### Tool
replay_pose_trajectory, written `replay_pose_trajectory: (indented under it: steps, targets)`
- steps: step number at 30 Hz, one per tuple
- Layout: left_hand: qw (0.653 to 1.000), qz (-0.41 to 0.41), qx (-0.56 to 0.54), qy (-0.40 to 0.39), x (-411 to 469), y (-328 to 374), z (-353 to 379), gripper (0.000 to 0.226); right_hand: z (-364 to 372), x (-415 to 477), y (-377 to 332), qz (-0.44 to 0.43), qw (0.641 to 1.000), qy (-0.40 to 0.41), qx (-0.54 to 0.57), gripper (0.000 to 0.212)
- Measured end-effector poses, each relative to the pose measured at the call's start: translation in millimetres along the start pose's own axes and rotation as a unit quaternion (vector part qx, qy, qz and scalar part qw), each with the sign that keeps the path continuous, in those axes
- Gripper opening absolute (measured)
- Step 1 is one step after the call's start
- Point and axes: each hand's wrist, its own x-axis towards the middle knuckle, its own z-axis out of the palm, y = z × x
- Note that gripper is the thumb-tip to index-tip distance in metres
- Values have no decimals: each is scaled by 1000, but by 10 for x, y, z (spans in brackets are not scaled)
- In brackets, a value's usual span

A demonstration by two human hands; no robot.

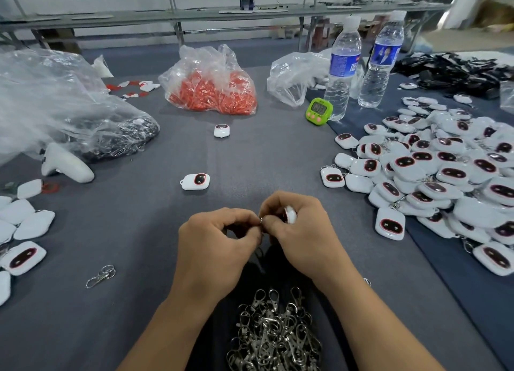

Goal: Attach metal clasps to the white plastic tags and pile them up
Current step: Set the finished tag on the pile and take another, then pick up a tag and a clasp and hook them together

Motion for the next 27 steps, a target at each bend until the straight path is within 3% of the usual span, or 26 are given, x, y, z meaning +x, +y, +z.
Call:
replay_pose_trajectory:
  steps: [9, 18, 27]
  targets:
    - [998, -28, -36, -42, 8, -33, -36, 29, -72, 2, -10, -1, 998, -65, -1, 25]
    - [993, -49, -87, -63, 4, -26, -8, 9, -130, -11, -60, 11, 989, -125, 82, 24]
    - [973, -82, -209, -48, 53, -7, 17, 9, -107, -32, -84, -80, 989, -70, 98, 22]
